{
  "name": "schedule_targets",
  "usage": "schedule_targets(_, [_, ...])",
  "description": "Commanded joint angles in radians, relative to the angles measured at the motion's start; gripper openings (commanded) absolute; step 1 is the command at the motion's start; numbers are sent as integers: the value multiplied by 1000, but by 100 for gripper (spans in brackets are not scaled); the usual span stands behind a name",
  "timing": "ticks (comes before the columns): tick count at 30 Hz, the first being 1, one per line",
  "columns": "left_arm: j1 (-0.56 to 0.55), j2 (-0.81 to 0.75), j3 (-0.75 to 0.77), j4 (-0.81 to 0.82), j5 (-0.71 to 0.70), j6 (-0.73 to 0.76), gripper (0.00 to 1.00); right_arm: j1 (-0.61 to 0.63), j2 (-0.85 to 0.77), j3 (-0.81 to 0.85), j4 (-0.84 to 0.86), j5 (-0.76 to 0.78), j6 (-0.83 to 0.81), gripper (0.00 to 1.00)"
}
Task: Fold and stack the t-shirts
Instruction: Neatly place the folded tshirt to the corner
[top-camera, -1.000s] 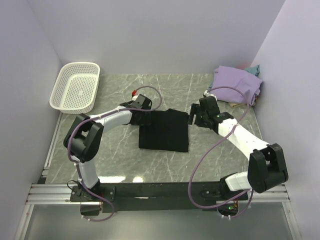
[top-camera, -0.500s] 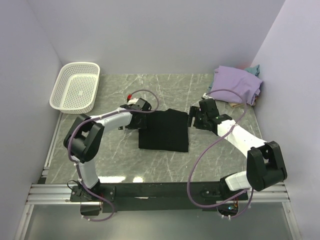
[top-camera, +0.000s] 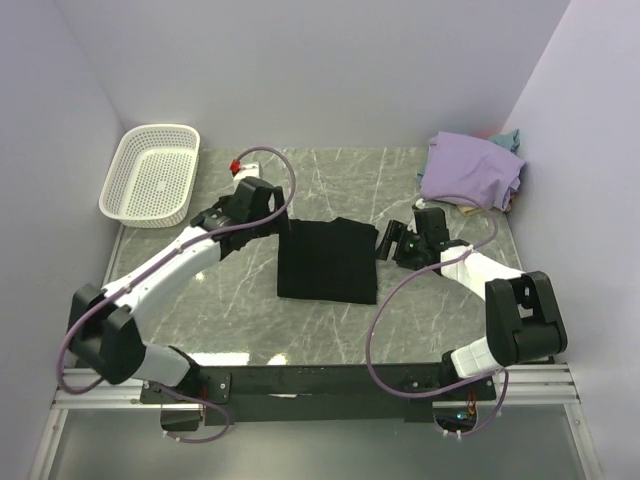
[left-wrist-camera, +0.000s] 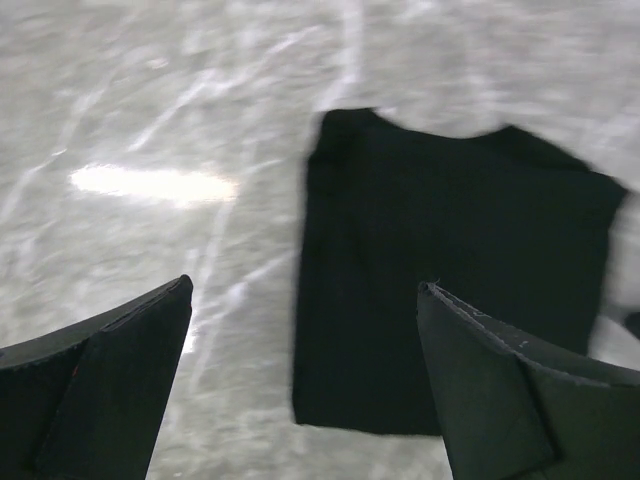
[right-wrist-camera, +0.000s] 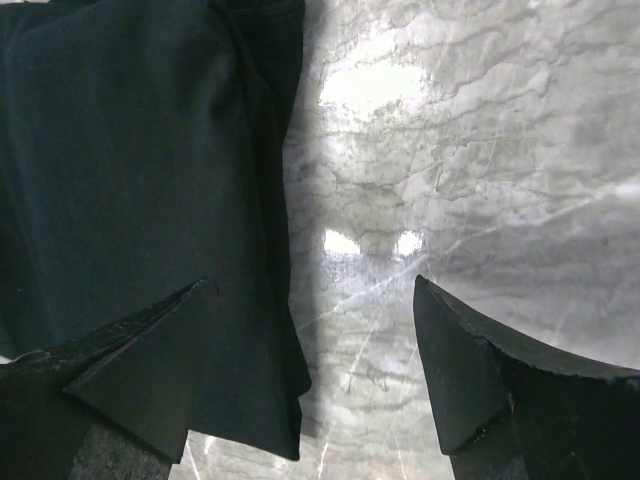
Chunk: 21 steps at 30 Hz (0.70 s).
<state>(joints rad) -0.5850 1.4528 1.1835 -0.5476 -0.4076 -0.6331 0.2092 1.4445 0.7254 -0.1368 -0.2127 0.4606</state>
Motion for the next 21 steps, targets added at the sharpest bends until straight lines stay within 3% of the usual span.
schedule_targets(1, [2, -115, -47, 159, 215, 44, 99, -34, 17, -27, 106, -109, 21, 85])
schedule_targets(6, [2, -173, -22, 152, 285, 53, 100, -54, -5, -26, 74, -111, 9, 85])
schedule_targets(13, [4, -287, 33, 109, 244, 50, 100, -54, -98, 35, -87, 6, -65, 85])
schedule_targets(21, [2, -359, 103, 69, 256, 62, 99, -67, -69, -1, -8, -91, -51, 86])
